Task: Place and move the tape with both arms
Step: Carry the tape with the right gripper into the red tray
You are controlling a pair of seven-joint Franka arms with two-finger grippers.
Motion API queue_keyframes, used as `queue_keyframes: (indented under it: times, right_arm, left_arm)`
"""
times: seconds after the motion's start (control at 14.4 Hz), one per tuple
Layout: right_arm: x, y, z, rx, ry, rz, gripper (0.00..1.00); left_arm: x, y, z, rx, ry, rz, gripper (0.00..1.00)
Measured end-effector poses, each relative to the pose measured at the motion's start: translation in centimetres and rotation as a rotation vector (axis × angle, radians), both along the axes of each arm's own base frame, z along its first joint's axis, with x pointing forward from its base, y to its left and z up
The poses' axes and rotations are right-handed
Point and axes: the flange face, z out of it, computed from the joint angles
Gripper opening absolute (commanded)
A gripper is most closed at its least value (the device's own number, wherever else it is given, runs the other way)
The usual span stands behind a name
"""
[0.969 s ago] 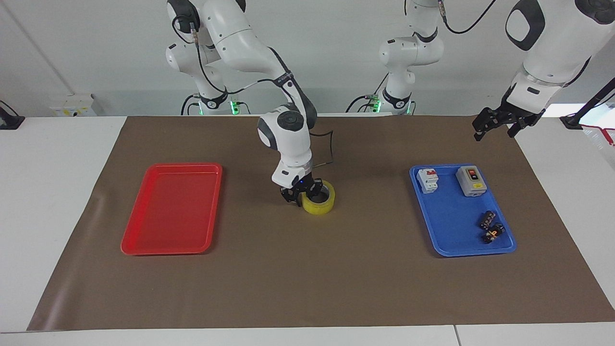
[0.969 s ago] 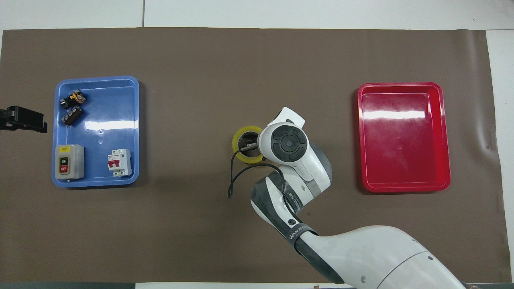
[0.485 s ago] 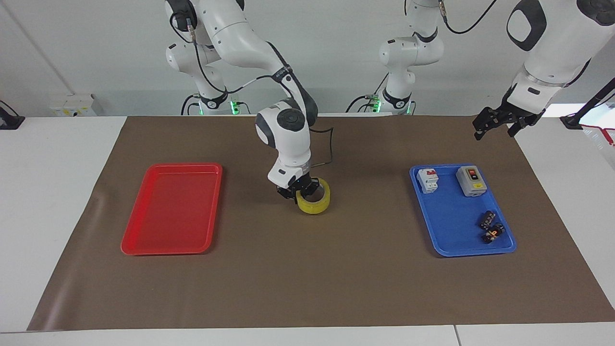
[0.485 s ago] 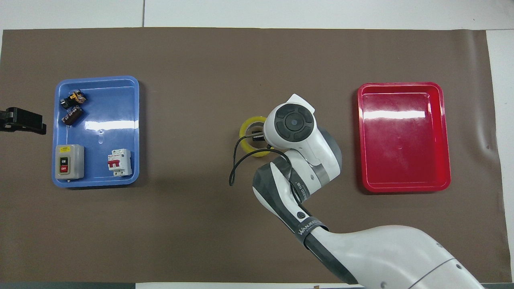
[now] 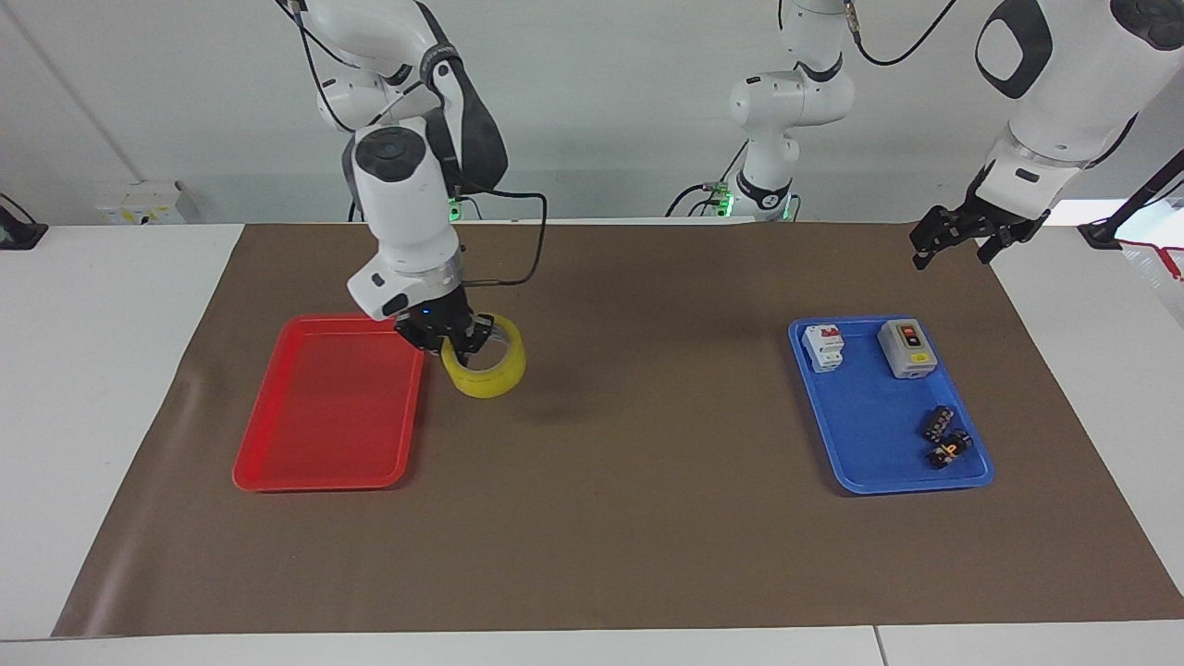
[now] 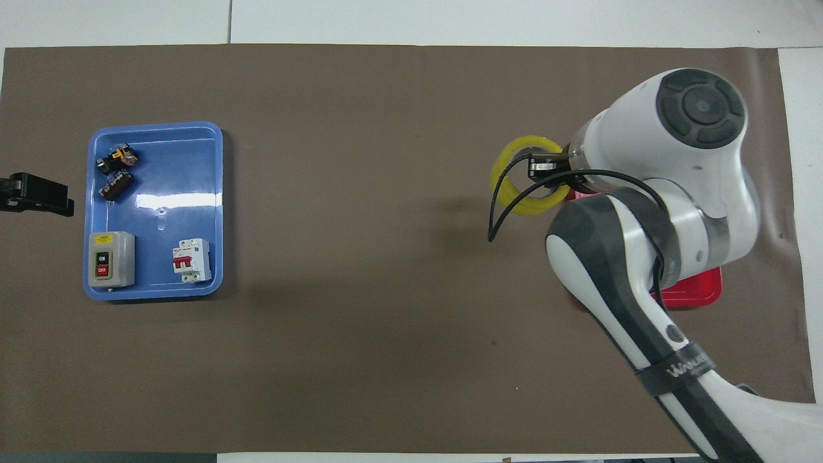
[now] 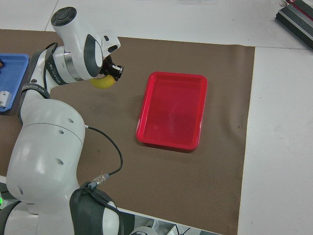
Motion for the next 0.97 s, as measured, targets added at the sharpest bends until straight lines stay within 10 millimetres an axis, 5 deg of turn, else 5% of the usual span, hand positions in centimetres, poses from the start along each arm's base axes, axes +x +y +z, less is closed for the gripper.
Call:
queue_keyframes:
  times: [0.35,0.62,0.76,0.97]
  right_arm:
    - [0.1,-13.2,-3.2,-0.016,0.081,0.066,0.00]
    - [-2.0,-21.6,-7.5,-0.023,0.024,0.145,0.00]
    - [-3.5,-24.0,-9.9,-0.028,0.007,0.152,0.00]
    - [-4.3,-23.9,-11.5,-0.028,0.004,0.158,0.00]
  left_arm:
    - [0.0,0.0,0.0,0.000,0.000,-0.005,1.00]
    - [0.0,-0.1,-0.1,0.000,0.002,-0.008,1.00]
    - [0.0,-0.2,-0.1,0.000,0.003,-0.011,1.00]
    - [0.0,-0.3,-0.1,0.000,0.003,-0.014,1.00]
